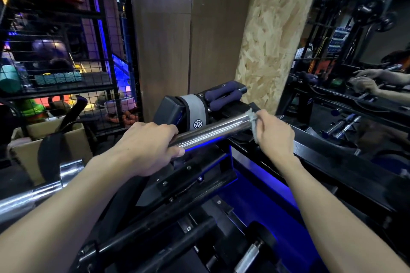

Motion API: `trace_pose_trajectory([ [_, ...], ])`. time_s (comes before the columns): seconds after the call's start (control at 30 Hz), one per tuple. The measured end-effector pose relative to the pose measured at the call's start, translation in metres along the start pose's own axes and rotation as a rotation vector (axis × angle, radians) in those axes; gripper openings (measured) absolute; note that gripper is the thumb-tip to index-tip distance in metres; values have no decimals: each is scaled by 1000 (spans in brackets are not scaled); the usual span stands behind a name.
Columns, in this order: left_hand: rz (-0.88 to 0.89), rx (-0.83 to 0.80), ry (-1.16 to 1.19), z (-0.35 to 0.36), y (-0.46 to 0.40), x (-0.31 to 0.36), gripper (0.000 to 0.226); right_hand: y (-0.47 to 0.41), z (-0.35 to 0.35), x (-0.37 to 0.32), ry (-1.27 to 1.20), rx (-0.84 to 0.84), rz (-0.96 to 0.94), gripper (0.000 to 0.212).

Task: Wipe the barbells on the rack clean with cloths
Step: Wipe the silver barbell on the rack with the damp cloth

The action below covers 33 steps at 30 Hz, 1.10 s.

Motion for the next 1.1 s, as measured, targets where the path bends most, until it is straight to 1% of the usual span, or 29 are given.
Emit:
trace_pose_trajectory([
  [0.07,7,3,2,0,1,0,37,11,9,-1,-10,-10,-2,19],
  [0.13,10,6,-2,1,1,0,37,21,11,1,-82,13,25,21],
  [0.27,23,5,3,1,0,3,35,15,-4,28,-144,111,161,21],
  [0.33,25,-9,11,1,-1,2,35,7,-14,32,-208,179,178,21],
  [0.4,30,-20,3,2,-2,2,34,0,-16,25,-276,189,109,22],
  [0.5,41,-24,-25,2,-2,5,33,-6,-4,12,-252,138,-54,25],
  [0.57,38,-30,-19,2,-2,5,33,-6,2,10,-228,127,-55,28],
  [0.63,33,-40,-6,2,-1,4,32,3,1,-2,-227,175,-50,31],
  [0.67,29,-45,-5,2,-1,3,32,11,-2,-18,-236,196,-97,32],
  [0.73,27,-48,-12,2,0,4,32,27,-8,-54,-225,198,-263,33],
  [0.77,27,-48,-14,1,0,4,31,30,-11,-66,-176,205,-349,33],
  [0.8,23,-56,-5,1,0,4,31,27,-13,-70,-114,213,-396,33],
  [0.83,20,-69,14,0,1,5,30,19,-14,-63,-61,214,-372,34],
  [0.9,8,-101,69,0,1,3,29,-4,-16,-34,-2,193,-205,36],
  [0.93,1,-121,106,1,1,2,28,-8,-16,-25,12,182,-154,35],
  [0.97,-3,-138,145,2,0,0,27,-7,-17,-27,17,185,-169,33],
  [1.1,-3,-187,290,6,-4,-4,27,33,-23,-90,-24,206,-520,27],
])
Point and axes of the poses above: each hand's wrist, its own y-axis away from the middle knuckle, its own z-axis out of the palm, x = y × z, the point moved 8 cm from there along -y, towards the middle knuckle, and after that the axes turned 4 degrees about x, right-handed, at the moved point
